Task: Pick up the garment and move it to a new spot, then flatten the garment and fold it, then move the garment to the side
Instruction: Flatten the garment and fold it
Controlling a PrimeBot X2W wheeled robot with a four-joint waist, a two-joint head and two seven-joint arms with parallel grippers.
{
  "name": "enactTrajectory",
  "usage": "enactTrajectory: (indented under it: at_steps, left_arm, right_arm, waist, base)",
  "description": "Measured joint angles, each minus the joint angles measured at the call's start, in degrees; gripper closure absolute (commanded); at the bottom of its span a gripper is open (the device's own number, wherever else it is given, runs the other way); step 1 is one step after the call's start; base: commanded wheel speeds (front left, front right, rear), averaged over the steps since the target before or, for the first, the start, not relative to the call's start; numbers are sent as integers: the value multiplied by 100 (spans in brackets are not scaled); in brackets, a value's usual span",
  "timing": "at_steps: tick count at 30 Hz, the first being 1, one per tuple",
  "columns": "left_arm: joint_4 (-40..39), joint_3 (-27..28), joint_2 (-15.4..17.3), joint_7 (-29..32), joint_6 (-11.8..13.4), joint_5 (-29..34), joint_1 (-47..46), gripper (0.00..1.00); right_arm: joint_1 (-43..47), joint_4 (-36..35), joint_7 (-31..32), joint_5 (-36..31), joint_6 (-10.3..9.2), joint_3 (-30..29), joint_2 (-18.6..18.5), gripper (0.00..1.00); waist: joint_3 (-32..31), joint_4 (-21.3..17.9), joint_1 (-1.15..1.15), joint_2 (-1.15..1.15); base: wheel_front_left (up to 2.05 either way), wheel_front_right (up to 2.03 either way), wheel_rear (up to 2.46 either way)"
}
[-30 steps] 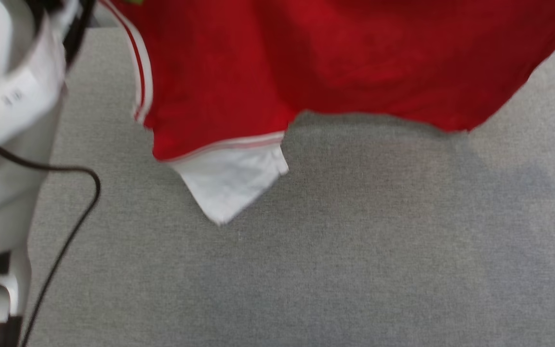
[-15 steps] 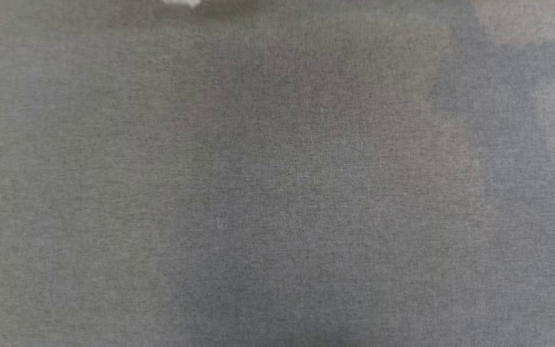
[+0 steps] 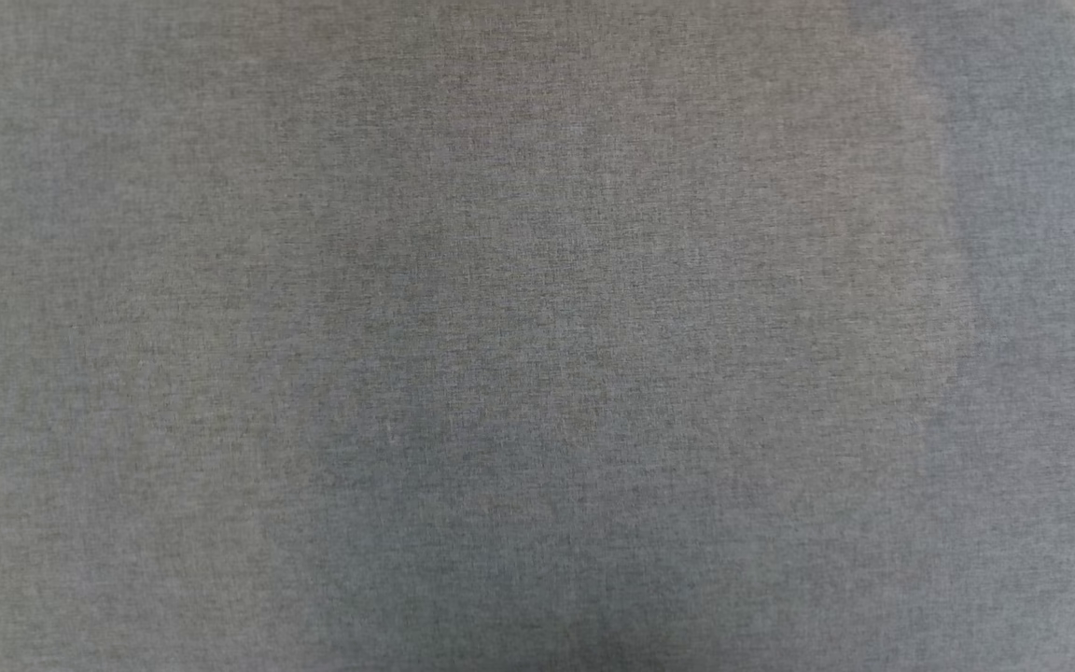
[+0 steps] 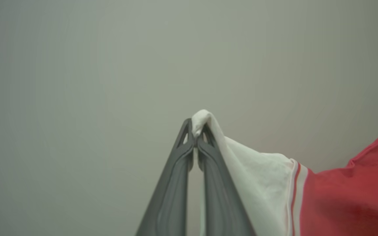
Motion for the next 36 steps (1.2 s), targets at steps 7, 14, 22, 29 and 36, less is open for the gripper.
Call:
enactTrajectory:
  at_steps: [7,14,22,29,36]
  left_arm:
    - [392,-360,-1,-279,0,-247,875,100]
    - [483,-438,14,-414,0,-478,1934,100]
    - [-300,-153,138,-444,94,-677,3779,100]
    - [-958,-121,288,-444,276,-871,5843,100]
    - [-1631,-175,525,-426,557,-1134,7596,100]
  right_arm:
    - [597,570,-502,387,0,582,129,100]
    - [1288,840,-866,731,0,1136,218,100]
    - [2397,713,-1138,1156,0,1775,93,100]
    - [3690,266,-1240,1315,0,2291,-182,100]
    - [5014,-200,-1287,1695,0,2538,-410,100]
  waist:
    - [-25,24,0,0]
    - [-265,75,-1,0]
    - [-797,114,-1,0]
    - [-1401,169,-2,0]
    - [-2028,229,-2,0]
  base:
    - [0,0,0]
    - [0,0,0]
    - [0,0,0]
    - [0,0,0]
    - [0,0,0]
